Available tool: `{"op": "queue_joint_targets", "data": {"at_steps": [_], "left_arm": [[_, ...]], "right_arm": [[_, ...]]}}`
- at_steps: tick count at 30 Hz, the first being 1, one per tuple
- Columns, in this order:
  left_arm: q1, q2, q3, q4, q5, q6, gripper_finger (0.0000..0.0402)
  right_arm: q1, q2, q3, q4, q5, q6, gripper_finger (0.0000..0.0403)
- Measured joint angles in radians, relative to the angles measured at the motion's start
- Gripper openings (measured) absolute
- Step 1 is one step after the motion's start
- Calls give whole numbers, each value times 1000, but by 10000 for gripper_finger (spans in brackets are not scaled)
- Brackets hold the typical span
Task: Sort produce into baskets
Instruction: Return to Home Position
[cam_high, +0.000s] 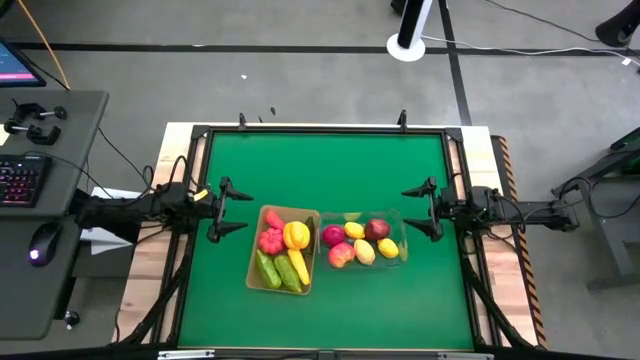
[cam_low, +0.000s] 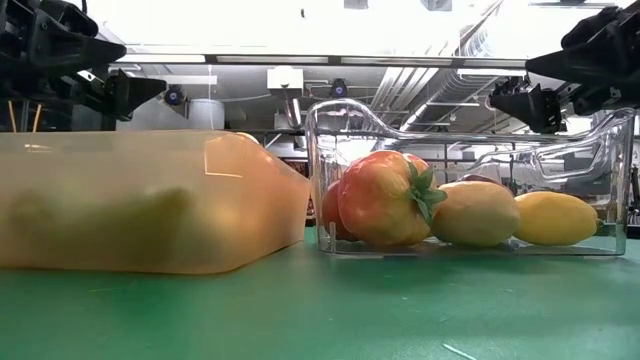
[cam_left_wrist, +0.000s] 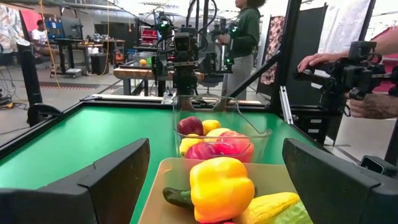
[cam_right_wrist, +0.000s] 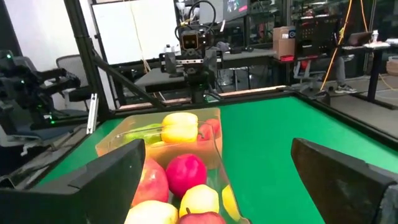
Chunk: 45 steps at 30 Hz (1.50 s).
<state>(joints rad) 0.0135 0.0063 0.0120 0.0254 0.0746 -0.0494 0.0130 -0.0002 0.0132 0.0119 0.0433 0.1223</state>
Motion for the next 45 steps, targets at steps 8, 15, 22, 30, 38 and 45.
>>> {"op": "queue_joint_targets", "data": {"at_steps": [8,15,22,30,38,45], "left_arm": [[0,0,0,0,0,0,356],[0,0,0,0,0,0,356],[0,0,0,0,0,0,356],[0,0,0,0,0,0,356],[0,0,0,0,0,0,356],[0,0,0,0,0,0,356]], "right_arm": [[0,0,-3,13,10,60,397],[0,0,-3,14,3,53,397],[0,0,-4,12,-13,30,397],[0,0,-4,10,-13,27,397],[0,0,-4,10,-12,34,397],[0,0,-4,10,-13,34,397]]}}
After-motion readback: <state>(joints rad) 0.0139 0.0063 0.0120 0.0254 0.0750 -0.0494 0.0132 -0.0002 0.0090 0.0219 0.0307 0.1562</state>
